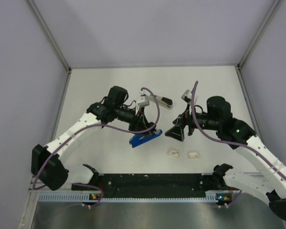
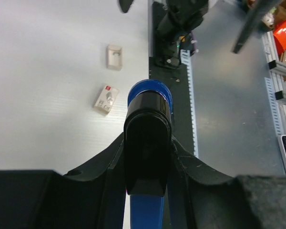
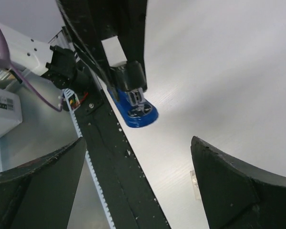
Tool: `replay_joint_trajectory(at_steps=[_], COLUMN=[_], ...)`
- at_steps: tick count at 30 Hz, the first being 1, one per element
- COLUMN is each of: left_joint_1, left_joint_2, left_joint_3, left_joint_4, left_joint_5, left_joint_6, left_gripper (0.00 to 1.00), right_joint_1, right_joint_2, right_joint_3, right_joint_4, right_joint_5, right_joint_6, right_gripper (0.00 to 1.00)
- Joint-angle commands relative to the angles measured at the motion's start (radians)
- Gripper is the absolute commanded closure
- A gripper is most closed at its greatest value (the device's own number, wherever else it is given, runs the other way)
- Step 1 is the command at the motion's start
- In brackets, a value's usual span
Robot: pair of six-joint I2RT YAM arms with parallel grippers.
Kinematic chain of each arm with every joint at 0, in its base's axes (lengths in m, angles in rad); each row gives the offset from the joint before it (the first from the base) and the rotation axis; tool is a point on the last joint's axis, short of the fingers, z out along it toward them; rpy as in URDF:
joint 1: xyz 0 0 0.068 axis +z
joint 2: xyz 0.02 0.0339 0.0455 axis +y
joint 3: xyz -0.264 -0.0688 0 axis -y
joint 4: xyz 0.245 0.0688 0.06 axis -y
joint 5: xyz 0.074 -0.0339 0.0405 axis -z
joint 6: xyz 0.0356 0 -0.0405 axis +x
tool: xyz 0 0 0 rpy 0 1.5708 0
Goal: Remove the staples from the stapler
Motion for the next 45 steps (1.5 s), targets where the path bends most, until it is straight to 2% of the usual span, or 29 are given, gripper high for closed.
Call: replay_joint_trajectory(at_steps=[1,8,12,20,35,39,45], left_joint_1=[-0.002,-0.040,-0.045,-0.045,-0.072,-0.074,-0.074], left_joint_2=[-0.151,-0.187,-0.173,-0.153,-0.164,-0.162,-0.164], left_joint_3=[-0.071,-0.104,-0.111,-0.126,-0.135,-0.132,-0.137], left_joint_4=[0.236,0.286,0.315,0.382,0.392,0.392,0.395], left_joint_5=[0.191,0.190,0.182,0.196,0.220,0.219,0.217], left_joint_6=[-0.102,-0.134,-0.159,-0.206,-0.237,-0.237,-0.237], left_gripper=[1.00,1.00,1.00,1.00,1.00,1.00,1.00], right_joint_1=[0.020,0.046,0.069,0.149,0.150,0.150,0.149], right_joint_2=[-0.041,-0.012,0.019,0.091,0.093,0.099,0.105], right_joint_3=[0.051,0.088,0.104,0.120,0.133,0.131,0.111], right_joint_4=[-0.040,-0.027,-0.007,-0.002,0.044,0.052,0.087], right_joint_5=[-0.085,-0.151,-0.167,-0.128,-0.076,-0.098,-0.141], right_joint_6=[-0.070,-0.065,-0.053,-0.099,-0.137,-0.136,-0.111], right_gripper=[0.10,0.20,0.22,0.30,0.40,0.41,0.48])
